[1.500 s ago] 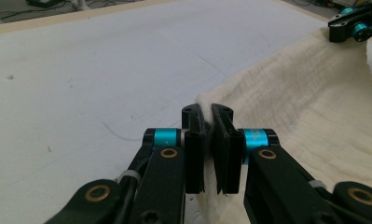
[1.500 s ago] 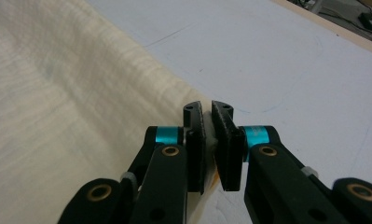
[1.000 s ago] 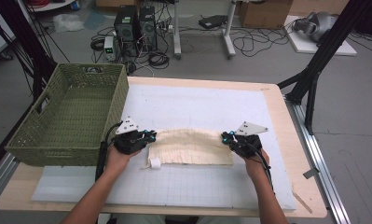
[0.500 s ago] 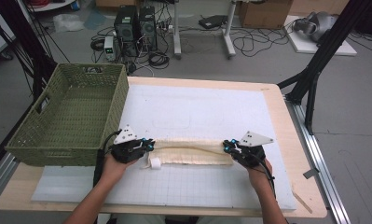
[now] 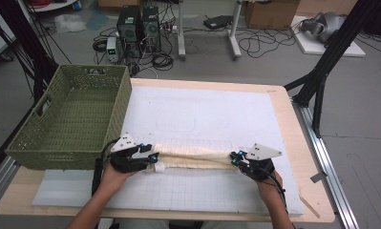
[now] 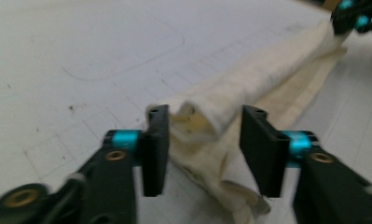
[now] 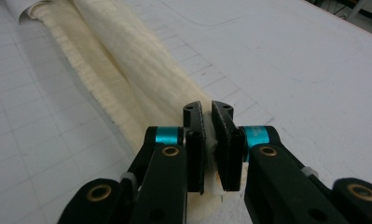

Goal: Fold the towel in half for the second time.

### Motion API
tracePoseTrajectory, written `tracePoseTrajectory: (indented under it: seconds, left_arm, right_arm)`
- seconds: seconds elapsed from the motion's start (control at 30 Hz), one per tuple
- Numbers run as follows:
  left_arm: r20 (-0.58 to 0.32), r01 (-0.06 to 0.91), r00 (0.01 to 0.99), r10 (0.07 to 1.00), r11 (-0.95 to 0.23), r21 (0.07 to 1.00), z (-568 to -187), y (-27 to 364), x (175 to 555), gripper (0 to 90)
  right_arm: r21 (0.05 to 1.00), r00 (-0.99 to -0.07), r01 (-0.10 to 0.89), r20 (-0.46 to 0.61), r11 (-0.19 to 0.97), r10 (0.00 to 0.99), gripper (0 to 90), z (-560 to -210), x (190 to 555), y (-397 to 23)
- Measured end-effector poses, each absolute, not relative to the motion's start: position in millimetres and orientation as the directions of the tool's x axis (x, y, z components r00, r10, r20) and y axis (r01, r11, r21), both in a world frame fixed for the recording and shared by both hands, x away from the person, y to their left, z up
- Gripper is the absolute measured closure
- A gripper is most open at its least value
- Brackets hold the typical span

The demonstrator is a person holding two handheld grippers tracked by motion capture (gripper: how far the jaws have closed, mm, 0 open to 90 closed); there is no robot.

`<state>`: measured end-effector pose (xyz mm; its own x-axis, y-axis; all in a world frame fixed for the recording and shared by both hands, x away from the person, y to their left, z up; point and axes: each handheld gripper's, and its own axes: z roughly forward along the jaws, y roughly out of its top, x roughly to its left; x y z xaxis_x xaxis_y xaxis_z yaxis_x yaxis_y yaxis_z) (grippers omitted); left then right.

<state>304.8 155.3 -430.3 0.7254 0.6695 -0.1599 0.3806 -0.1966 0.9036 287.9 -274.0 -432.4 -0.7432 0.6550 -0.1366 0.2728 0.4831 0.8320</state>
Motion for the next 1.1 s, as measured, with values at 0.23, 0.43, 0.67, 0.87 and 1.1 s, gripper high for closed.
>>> tracePoseTrajectory:
  seconds: [0.23, 0.43, 0.67, 0.87, 1.1]
  left_arm:
    - [-0.152, 0.343, 0.740, 0.655, -0.173, 0.923, -417.7, 149.2, 307.6, 49.1]
    - [-0.137, 0.415, 0.738, 0.661, -0.284, 0.864, -439.9, 131.5, 313.2, 61.9]
    - [-0.122, 0.429, 0.747, 0.653, -0.333, 0.840, -448.8, 126.9, 310.8, 66.0]
    - [-0.121, 0.430, 0.748, 0.652, -0.339, 0.837, -448.9, 127.4, 309.9, 66.2]
    - [-0.118, 0.428, 0.752, 0.649, -0.344, 0.836, -448.9, 128.4, 309.6, 66.1]
  right_arm:
    - [0.824, -0.758, 0.260, -0.149, 0.503, 0.635, 82.7, -432.9, 282.4, -273.2]
    - [0.830, -0.777, 0.259, -0.126, 0.495, 0.617, 75.8, -431.4, 276.0, -276.7]
    - [0.914, -0.678, 0.292, -0.010, 0.282, 0.735, 51.9, -414.5, 274.0, -295.6]
    - [0.867, -0.603, 0.396, -0.004, 0.303, 0.798, 49.3, -425.6, 288.1, -285.0]
    - [0.774, -0.619, 0.525, 0.063, 0.353, 0.783, 79.9, -443.0, 304.0, -273.3]
